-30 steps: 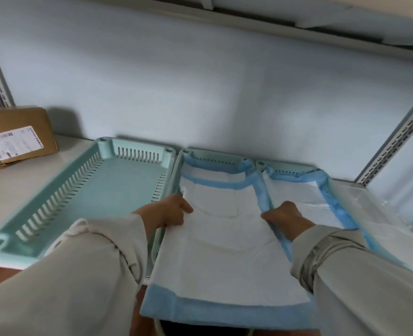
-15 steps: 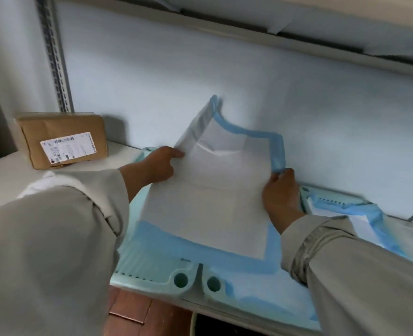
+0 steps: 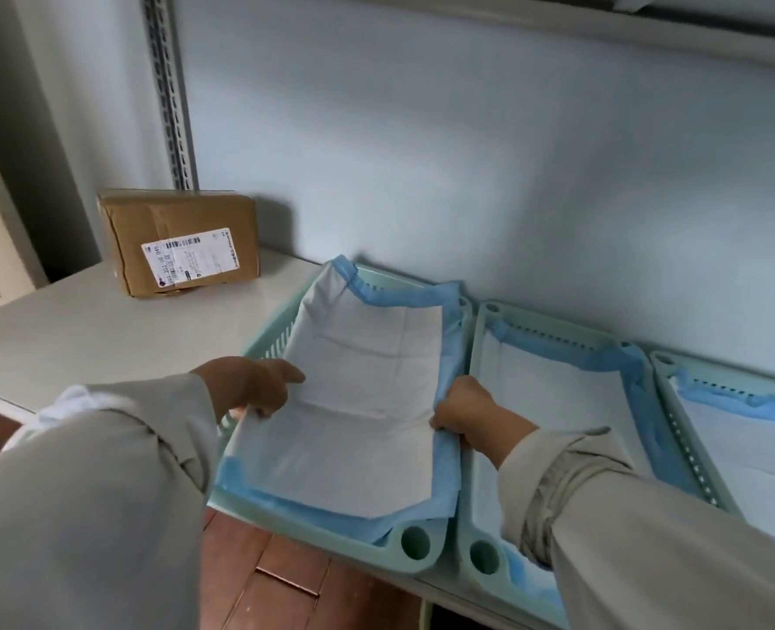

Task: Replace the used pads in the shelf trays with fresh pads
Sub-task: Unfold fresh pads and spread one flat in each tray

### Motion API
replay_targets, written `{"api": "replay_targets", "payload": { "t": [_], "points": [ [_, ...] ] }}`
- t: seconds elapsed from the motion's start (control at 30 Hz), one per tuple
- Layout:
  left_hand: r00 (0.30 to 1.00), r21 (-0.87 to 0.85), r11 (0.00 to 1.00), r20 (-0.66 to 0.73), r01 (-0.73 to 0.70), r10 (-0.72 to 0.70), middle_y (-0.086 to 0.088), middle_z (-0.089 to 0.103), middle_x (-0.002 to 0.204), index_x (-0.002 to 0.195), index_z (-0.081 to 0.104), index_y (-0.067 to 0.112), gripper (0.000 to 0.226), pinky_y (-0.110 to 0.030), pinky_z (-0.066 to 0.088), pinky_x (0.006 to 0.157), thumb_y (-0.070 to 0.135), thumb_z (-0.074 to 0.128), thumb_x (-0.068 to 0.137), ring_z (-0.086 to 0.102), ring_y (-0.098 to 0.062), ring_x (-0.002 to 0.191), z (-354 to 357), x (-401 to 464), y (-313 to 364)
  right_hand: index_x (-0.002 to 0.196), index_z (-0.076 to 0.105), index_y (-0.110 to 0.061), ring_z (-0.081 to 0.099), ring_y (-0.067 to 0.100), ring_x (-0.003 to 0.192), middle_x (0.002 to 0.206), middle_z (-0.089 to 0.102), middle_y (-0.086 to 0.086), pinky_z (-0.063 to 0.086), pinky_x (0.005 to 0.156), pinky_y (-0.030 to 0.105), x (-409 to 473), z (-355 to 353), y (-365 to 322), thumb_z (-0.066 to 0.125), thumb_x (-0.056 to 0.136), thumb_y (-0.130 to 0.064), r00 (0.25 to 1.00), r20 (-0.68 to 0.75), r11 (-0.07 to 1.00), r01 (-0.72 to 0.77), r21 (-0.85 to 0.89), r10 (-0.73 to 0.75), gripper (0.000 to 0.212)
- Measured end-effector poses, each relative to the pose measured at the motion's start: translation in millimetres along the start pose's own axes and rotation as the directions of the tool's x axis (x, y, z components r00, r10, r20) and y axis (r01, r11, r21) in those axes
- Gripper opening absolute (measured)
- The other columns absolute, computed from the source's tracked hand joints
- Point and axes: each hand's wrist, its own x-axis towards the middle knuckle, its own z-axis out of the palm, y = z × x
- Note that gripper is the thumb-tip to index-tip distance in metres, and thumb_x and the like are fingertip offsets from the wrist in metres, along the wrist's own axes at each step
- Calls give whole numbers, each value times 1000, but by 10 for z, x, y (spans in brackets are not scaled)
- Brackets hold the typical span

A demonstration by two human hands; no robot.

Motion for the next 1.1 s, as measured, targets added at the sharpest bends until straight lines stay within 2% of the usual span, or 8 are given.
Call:
{"api": "replay_targets", "payload": {
  "t": [0.17, 0.3, 0.4, 0.5, 0.67, 0.83, 1.0, 1.1],
  "points": [
    [925, 146, 987, -362, -65, 115, -6, 38, 148, 135, 49, 26, 51, -31, 27, 114, 2, 39, 92, 36, -25, 136, -105, -21, -93, 111, 49, -2, 62, 29, 100, 107, 58, 16, 57, 80, 37, -130, 26, -86, 67, 85, -3, 994, 102, 974, -56, 218, 35, 32],
    [973, 217, 975, -216, -39, 87, -8, 30, 153, 144, 39, 21, 54, -29, 21, 116, 1, 36, 94, 30, -26, 140, -41, -36, -137, 85, 53, -7, 63, 23, 72, 82, 60, 9, 59, 68, 34, -242, 88, -33, 69, 83, -7, 987, 152, 996, 65, -55, -56, 16],
    [978, 180, 981, -179, -78, 110, -8, 23, 155, 147, 33, 21, 58, -27, 16, 116, -3, 32, 95, 24, -25, 143, 33, -68, -115, 101, 57, -4, 66, 29, 92, 103, 65, 15, 57, 82, 37, -262, 120, 4, 68, 83, -15, 980, 72, 944, 197, -264, -184, 24],
    [962, 158, 979, -216, -131, 164, -9, 24, 155, 146, 35, 21, 58, -29, 15, 116, -4, 33, 94, 24, -26, 143, 60, -82, -143, 103, 59, -4, 64, 26, 95, 104, 66, 13, 48, 72, 28, -308, 105, 37, 62, 85, -17, 960, -17, 900, 257, -352, -281, 22],
    [944, 400, 911, -247, -105, 217, -5, 29, 151, 146, 32, 28, 58, -38, 32, 112, 7, 45, 94, 37, -27, 136, 81, -128, -146, 88, 51, -10, 58, 15, 58, 71, 62, 3, 46, 58, 27, -343, 41, 16, 65, 86, -39, 960, 78, 880, 276, -387, -267, 32],
    [811, 529, 831, -405, -170, 423, 2, 49, 135, 126, 56, 32, 43, -39, 48, 99, 7, 53, 91, 53, -22, 119, 9, -182, 14, 120, 45, -7, 60, 26, 104, 116, 58, 9, 40, 71, 32, -447, -23, -184, 55, 94, -37, 905, -47, 630, 256, -733, -423, 41],
    [993, 387, 918, -39, -89, 112, -8, 48, 131, 117, 56, 25, 40, -29, 53, 74, 0, 55, 86, 58, -29, 109, 102, -96, -166, 115, 59, -11, 60, 25, 105, 117, 61, 8, 50, 88, 33, -512, 180, -225, 64, 87, -17, 907, 280, 665, 422, -616, -316, 29],
    [999, 525, 851, -15, -22, 34, -11, 38, 138, 132, 45, 23, 61, -36, 47, 92, 10, 69, 78, 52, -32, 116, 190, -45, -342, 103, 72, -14, 64, 21, 103, 111, 69, 5, 53, 93, 35, -564, 351, -216, 73, 81, -20, 778, 611, 705, 516, -486, -148, 23]
  ]
}}
